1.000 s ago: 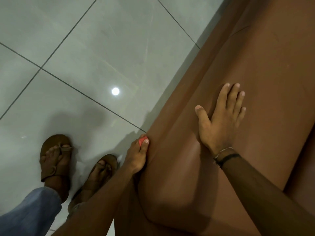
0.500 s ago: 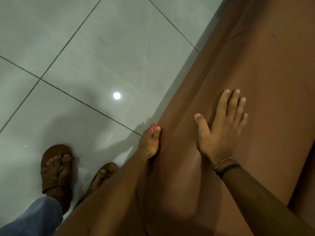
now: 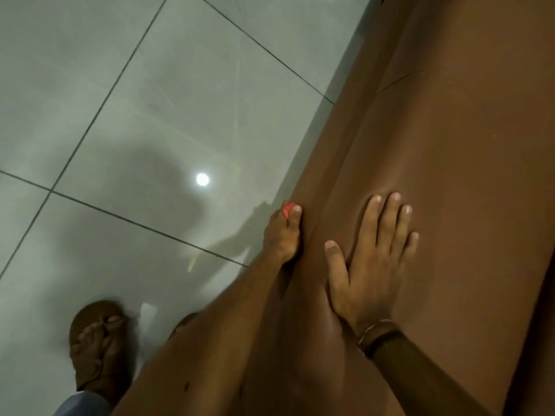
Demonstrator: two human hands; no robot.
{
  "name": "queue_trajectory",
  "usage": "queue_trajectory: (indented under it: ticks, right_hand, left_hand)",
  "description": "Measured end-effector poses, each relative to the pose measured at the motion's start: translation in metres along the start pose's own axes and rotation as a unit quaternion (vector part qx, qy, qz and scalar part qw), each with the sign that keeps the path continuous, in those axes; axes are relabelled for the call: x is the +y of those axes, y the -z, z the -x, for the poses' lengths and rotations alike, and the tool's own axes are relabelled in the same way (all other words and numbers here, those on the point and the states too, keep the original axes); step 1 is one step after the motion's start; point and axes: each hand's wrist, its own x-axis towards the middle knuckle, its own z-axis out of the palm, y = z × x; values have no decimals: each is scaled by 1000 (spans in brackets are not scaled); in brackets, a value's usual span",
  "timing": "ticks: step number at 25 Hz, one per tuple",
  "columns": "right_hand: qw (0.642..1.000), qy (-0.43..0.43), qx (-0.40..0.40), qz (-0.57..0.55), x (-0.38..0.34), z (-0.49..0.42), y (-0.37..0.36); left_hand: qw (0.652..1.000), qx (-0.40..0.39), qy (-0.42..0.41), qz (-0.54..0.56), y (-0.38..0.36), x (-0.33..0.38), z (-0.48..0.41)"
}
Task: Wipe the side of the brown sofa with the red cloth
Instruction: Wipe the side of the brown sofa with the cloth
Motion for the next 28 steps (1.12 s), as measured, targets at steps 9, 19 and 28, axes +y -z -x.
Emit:
queue_trajectory:
  ticks: [9,19,28]
  right_hand:
    - [998,-16,-56,32,-1,-6,16]
    - [996,27,-83,-8,14,-54,31]
    - [999,19,-33,-39,26,-156,25]
  left_hand:
    - [999,9,-36,-18,-19,44,-47]
    - [998,-17,-62,3,-40,114,-87]
    - [995,-25,-93,4,-52,184,-125]
